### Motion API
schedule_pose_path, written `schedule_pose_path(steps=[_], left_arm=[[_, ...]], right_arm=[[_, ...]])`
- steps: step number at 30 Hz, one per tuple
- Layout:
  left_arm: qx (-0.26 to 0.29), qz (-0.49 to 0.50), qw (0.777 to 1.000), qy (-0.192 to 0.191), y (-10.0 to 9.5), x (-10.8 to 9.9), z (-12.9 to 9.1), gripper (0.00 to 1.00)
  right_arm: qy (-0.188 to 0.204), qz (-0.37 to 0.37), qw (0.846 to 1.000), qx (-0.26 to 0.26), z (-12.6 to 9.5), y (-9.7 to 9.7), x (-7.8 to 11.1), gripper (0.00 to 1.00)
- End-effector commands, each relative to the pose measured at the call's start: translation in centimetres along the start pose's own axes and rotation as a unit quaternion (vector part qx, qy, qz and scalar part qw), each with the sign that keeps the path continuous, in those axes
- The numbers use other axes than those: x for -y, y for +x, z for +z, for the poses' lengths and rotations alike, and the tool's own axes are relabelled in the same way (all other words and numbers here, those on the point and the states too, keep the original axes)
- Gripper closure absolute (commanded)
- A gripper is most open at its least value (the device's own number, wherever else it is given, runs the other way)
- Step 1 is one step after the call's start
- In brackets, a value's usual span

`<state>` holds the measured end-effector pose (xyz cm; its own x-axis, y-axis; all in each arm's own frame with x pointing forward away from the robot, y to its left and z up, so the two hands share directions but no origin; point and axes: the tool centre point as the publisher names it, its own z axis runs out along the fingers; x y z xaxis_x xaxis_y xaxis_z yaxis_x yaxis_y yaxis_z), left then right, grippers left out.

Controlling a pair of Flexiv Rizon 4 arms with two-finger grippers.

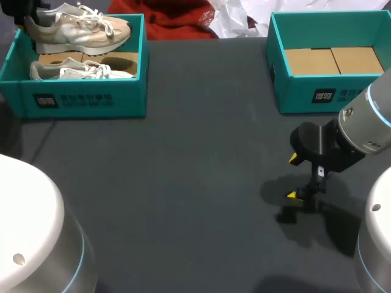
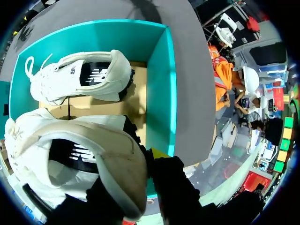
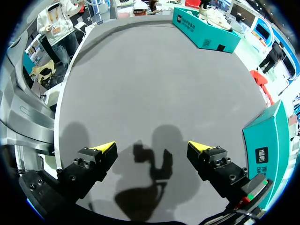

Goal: Take the shoe out of the shoebox, open the shoe tongue, remove and reinsert the insole, then place the shoe into the shoebox

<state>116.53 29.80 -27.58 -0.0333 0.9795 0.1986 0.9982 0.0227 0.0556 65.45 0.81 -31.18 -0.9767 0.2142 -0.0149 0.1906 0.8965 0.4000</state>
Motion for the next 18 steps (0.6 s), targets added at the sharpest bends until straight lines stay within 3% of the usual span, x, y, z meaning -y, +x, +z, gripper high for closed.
schedule_pose_path(steps=[1,18], left_arm=[[-0.002,0.001,1.0,0.004,-0.3,-0.5,0.8,1.0],[-0.011,-0.014,1.0,0.008,-0.7,-1.1,3.3,1.0]], right_arm=[[0.0,0.0,1.0,0.002,-0.1,0.2,0.1,0.0],[0.0,0.0,1.0,0.002,-0.1,0.2,0.1,0.0]])
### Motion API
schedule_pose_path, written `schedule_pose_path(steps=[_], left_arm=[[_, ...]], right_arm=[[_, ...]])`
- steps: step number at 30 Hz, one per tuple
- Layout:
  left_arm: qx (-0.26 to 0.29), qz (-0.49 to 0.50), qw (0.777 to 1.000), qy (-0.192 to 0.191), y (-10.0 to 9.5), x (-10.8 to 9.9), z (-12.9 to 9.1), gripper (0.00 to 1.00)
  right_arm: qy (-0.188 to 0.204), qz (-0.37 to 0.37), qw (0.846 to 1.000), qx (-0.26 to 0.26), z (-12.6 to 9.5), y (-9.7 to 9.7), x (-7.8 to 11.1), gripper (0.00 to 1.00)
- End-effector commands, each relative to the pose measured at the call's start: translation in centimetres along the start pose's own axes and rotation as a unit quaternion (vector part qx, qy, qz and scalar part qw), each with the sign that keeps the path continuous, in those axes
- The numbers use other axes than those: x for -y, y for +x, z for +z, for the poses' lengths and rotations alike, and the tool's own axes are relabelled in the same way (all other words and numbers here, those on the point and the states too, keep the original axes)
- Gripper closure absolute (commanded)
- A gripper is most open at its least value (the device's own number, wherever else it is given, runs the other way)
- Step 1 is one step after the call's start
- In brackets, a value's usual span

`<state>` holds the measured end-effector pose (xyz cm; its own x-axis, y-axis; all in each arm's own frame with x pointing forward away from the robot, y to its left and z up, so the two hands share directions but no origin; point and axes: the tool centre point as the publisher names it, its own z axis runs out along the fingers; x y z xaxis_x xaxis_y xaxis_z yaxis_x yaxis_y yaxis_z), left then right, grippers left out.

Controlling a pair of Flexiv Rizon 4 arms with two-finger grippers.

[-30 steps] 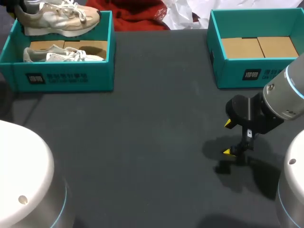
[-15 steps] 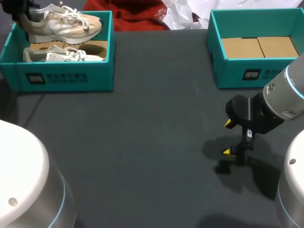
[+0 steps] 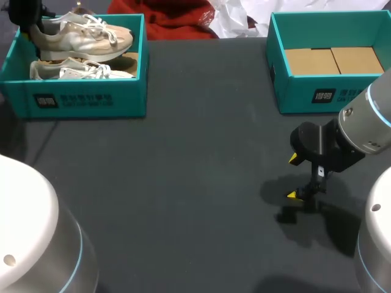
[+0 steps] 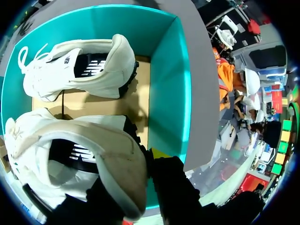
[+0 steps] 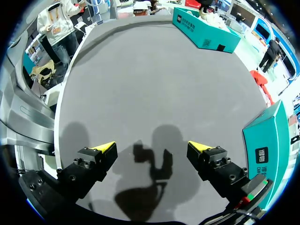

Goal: Take the shoe out of the shoebox, open the shoe tongue, remove and reinsert the insole, then place the shoe into the shoebox

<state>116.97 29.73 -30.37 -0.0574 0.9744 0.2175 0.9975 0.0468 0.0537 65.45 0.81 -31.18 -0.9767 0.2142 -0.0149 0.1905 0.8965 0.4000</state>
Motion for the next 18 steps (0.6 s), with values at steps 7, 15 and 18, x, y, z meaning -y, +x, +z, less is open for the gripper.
schedule_pose_path(steps=[7,15,18], left_arm=[[-0.007,-0.007,1.0,0.007,-0.4,-1.4,1.5,1.0],[-0.019,-0.008,1.0,-0.002,-1.2,-2.3,2.4,1.0],[-0.022,-0.008,1.0,-0.001,-1.5,-2.5,2.8,1.0]], right_arm=[[0.0,0.0,1.0,0.002,-0.1,0.2,0.1,0.0],[0.0,0.0,1.0,0.002,-0.1,0.2,0.1,0.0],[0.0,0.0,1.0,0.002,-0.1,0.2,0.1,0.0]])
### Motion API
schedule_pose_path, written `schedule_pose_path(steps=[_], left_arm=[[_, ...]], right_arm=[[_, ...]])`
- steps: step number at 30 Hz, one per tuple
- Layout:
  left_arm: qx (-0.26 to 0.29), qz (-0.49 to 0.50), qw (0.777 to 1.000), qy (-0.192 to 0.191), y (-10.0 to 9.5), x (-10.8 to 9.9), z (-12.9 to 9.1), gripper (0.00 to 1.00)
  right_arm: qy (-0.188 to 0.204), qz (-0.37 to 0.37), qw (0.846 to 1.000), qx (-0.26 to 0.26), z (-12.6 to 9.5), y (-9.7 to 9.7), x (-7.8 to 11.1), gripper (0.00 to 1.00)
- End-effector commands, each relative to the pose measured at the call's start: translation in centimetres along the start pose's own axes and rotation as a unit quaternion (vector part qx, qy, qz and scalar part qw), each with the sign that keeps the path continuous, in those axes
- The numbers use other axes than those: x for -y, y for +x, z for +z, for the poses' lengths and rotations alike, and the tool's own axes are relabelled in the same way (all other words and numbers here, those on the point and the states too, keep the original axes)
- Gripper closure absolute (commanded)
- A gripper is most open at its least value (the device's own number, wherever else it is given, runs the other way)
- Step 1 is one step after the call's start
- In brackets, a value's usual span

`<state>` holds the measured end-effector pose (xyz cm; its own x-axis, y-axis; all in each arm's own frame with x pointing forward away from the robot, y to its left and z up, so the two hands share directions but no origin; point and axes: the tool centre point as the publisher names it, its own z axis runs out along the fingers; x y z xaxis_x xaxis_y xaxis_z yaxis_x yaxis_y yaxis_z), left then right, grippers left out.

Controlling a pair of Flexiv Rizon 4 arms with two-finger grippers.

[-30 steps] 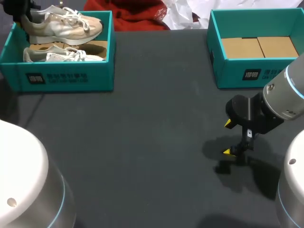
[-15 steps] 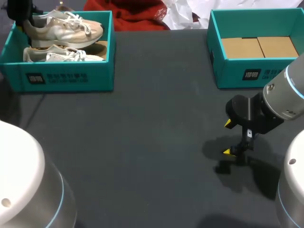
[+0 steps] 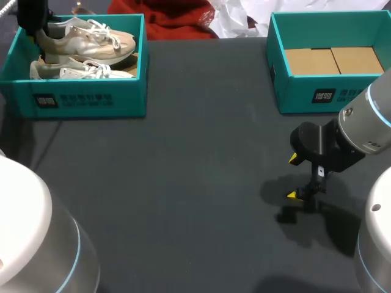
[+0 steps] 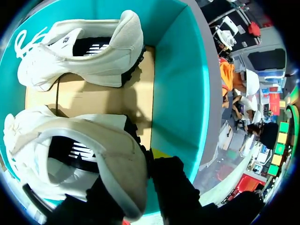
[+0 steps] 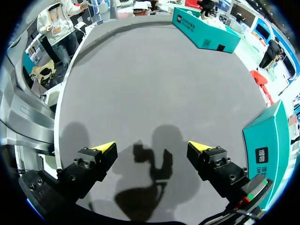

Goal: Take the shoe out of the shoebox, open the shoe tongue, remove and reinsert the insole, then place the shoe into the shoebox

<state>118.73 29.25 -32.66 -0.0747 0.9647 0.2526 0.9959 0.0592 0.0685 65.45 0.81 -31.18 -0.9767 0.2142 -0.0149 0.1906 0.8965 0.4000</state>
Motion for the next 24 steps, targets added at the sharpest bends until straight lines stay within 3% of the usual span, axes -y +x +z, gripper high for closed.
schedule_pose_path(steps=[1,24], left_arm=[[-0.005,0.001,1.0,0.005,-0.6,-0.9,0.7,1.0],[-0.011,0.011,1.0,0.026,-0.5,-1.2,3.6,1.0]], right_arm=[[0.0,0.0,1.0,0.002,-0.1,0.2,0.1,0.0],[0.0,0.0,1.0,0.002,-0.1,0.2,0.1,0.0]])
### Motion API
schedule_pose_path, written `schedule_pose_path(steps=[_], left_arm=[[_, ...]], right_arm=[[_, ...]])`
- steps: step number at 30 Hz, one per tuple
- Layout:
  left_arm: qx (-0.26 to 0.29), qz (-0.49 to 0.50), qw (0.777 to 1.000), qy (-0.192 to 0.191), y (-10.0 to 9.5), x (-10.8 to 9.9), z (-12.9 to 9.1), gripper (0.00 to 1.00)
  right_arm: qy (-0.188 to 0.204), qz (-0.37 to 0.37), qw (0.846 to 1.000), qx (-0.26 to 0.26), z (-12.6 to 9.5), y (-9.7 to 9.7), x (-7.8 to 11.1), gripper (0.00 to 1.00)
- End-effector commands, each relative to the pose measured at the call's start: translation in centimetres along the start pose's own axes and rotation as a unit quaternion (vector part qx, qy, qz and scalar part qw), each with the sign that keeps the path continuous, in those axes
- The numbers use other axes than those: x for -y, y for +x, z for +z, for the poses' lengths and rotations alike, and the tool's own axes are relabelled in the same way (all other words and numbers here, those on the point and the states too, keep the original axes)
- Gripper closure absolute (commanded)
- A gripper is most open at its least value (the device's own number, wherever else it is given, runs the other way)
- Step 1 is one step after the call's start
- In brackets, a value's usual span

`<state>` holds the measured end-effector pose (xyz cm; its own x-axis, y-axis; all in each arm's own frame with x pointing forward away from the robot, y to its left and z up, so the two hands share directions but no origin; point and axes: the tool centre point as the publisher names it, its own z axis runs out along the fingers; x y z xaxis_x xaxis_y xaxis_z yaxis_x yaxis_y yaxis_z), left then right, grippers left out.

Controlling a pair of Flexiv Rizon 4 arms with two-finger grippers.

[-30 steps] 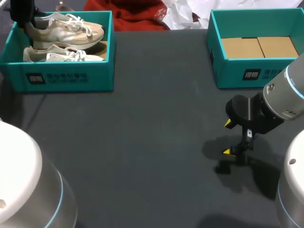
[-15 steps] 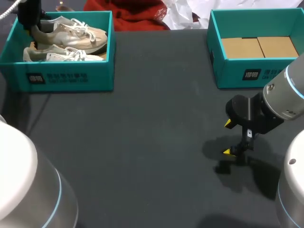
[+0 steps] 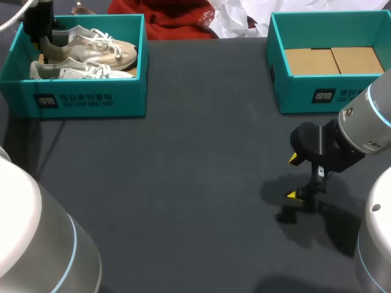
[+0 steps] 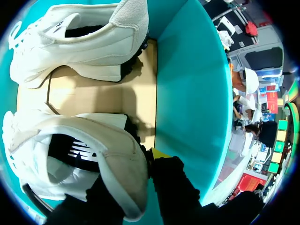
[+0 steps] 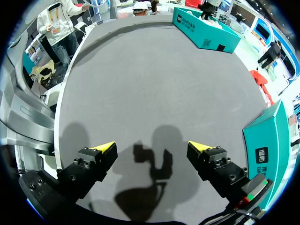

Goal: Take the shoe out of the shoebox, open the shoe tongue, remove and reinsert the insole, then place the shoe into the shoebox

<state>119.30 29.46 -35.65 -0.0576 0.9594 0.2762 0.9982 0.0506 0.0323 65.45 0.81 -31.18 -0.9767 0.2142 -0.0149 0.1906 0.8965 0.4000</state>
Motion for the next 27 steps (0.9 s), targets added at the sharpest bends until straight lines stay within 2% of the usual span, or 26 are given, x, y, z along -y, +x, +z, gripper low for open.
schedule_pose_path(steps=[1,17,19,27], left_arm=[[0.0,0.002,1.0,0.01,0.1,-0.8,0.7,1.0],[0.022,0.016,0.999,0.026,-0.2,-0.1,1.3,1.0],[0.024,0.017,0.999,0.026,-0.2,0.0,1.3,0.84],[0.03,0.017,0.999,0.024,-0.5,0.3,1.3,0.76]], right_arm=[[0.0,0.0,1.0,0.002,-0.1,0.2,0.1,0.0],[0.0,0.0,1.0,0.002,-0.1,0.2,0.1,0.0],[0.0,0.0,1.0,0.002,-0.1,0.2,0.1,0.0],[0.0,0.0,1.0,0.002,-0.1,0.2,0.1,0.0]])
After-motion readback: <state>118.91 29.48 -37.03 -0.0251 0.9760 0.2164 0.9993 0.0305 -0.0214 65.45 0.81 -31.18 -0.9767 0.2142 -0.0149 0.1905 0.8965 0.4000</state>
